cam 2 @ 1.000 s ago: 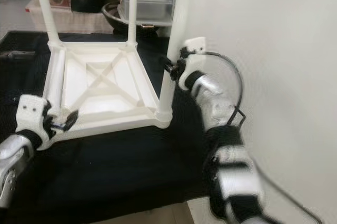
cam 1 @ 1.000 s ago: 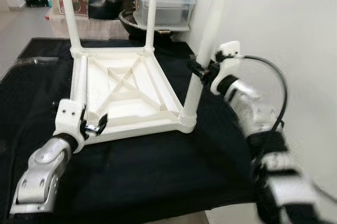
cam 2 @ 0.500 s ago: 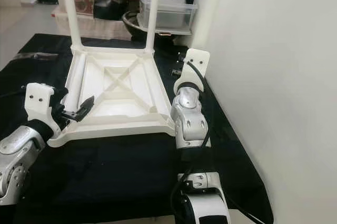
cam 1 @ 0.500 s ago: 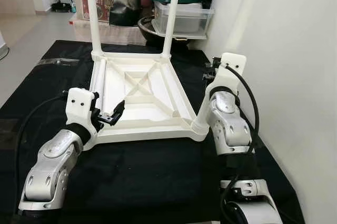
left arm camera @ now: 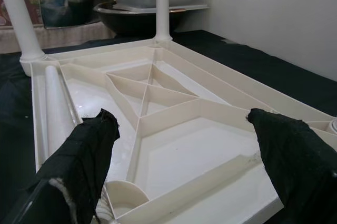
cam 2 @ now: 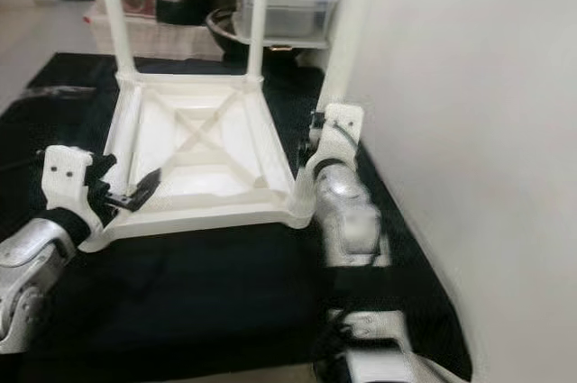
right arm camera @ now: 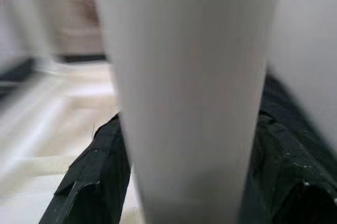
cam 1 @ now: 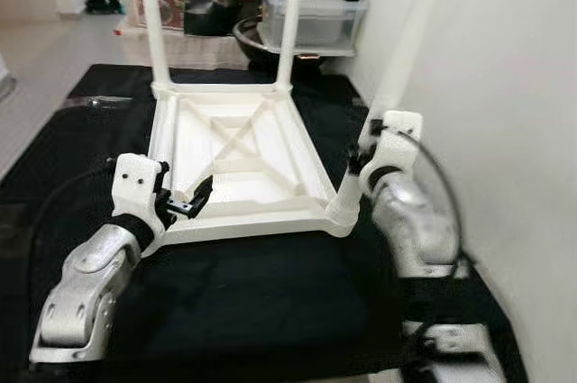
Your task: Building children table
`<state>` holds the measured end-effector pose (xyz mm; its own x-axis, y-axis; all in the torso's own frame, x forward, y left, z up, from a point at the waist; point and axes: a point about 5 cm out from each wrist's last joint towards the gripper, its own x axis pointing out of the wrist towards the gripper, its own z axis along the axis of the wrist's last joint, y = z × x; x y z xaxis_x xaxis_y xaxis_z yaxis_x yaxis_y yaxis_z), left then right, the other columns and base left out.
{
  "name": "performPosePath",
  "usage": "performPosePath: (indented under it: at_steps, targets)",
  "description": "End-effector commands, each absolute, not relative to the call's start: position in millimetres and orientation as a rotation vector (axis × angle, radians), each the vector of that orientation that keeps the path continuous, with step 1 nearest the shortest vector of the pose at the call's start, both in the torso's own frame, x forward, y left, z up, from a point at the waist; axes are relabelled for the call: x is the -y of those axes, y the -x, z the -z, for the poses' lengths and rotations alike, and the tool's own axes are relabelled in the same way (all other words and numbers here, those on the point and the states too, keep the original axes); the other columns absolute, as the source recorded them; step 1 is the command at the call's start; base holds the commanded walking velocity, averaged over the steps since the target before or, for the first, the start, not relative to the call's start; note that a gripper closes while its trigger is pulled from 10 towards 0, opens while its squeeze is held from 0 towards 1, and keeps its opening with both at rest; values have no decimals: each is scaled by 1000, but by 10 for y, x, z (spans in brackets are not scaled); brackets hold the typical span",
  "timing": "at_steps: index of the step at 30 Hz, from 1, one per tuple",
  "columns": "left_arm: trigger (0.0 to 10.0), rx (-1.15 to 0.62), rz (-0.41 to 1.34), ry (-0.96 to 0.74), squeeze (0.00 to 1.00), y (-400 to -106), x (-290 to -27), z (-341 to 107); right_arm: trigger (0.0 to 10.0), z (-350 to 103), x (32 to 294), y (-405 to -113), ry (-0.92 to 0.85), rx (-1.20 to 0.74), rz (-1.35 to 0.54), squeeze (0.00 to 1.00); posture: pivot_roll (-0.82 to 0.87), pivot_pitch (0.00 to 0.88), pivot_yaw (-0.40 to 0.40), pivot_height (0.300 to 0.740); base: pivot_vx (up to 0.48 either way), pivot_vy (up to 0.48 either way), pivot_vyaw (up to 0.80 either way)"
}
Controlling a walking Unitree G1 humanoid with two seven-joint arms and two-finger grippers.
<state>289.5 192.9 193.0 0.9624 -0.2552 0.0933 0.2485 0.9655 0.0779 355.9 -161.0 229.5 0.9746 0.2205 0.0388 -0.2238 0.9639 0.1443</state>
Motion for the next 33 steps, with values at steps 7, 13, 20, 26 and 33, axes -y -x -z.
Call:
performPosePath:
  at_steps: [7, 13, 20, 26, 33]
  targets:
    - [10000, 84, 253, -73, 0, -2915, -1944, -1879, 10000, -2365, 1759, -3446, -97, 111, -613, 0, 72, 0, -122, 740, 0, 0, 0]
    - [10000, 99, 265, -57, 0, -2901, -1931, -1913, 10000, -2222, 1402, -3444, -57, 88, -827, 0, 103, 0, -136, 740, 0, 0, 0]
    - [10000, 106, 252, -50, 0, -2855, -2057, -1940, 10000, -2142, 1156, -3569, -5, 78, -899, 0, 128, 0, -156, 740, 0, 0, 0]
    - [10000, 101, 236, -43, 0, -2819, -2095, -1915, 10000, -2209, 998, -3573, -8, 120, -1037, 0, 146, 0, -173, 740, 0, 0, 0]
    - [10000, 93, 233, -36, 0, -2797, -2103, -1881, 0, -2134, 1045, -3569, 43, 103, -1028, 0, 136, 0, -175, 740, 0, 0, 0]
